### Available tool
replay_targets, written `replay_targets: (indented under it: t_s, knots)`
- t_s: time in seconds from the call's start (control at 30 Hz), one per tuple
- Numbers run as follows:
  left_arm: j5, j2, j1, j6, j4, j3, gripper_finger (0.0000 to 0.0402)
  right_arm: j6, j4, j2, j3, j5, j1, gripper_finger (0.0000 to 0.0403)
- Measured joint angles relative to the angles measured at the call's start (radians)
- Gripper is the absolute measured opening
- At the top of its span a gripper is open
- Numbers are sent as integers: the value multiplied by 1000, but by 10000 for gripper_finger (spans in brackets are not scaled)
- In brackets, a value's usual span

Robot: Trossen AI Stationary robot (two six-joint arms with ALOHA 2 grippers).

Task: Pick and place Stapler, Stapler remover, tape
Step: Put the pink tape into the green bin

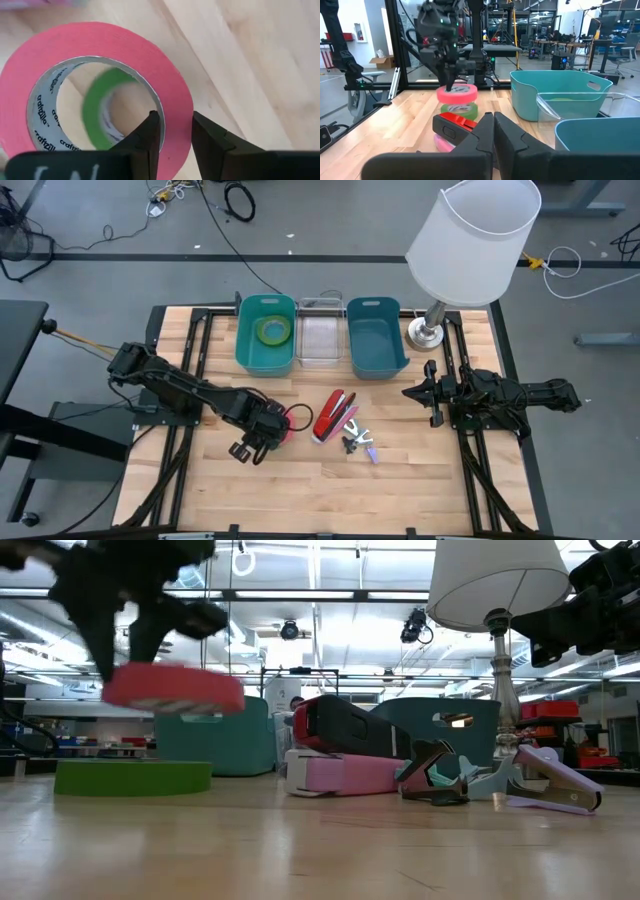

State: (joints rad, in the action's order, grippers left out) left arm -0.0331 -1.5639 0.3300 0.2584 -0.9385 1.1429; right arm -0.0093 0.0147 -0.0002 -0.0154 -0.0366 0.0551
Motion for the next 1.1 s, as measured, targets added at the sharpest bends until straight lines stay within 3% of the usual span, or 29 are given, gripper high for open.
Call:
replay_targets:
  t_s: [0.3,0.63,1.1]
  knots:
    - [38,0,-63,-1,-108,191,99,0,0,0,0,0,0,16]
    - [41,0,-237,14,-169,349,99,0,0,0,0,0,0,16]
    - [41,0,-495,-12,-169,384,99,0,0,0,0,0,0,16]
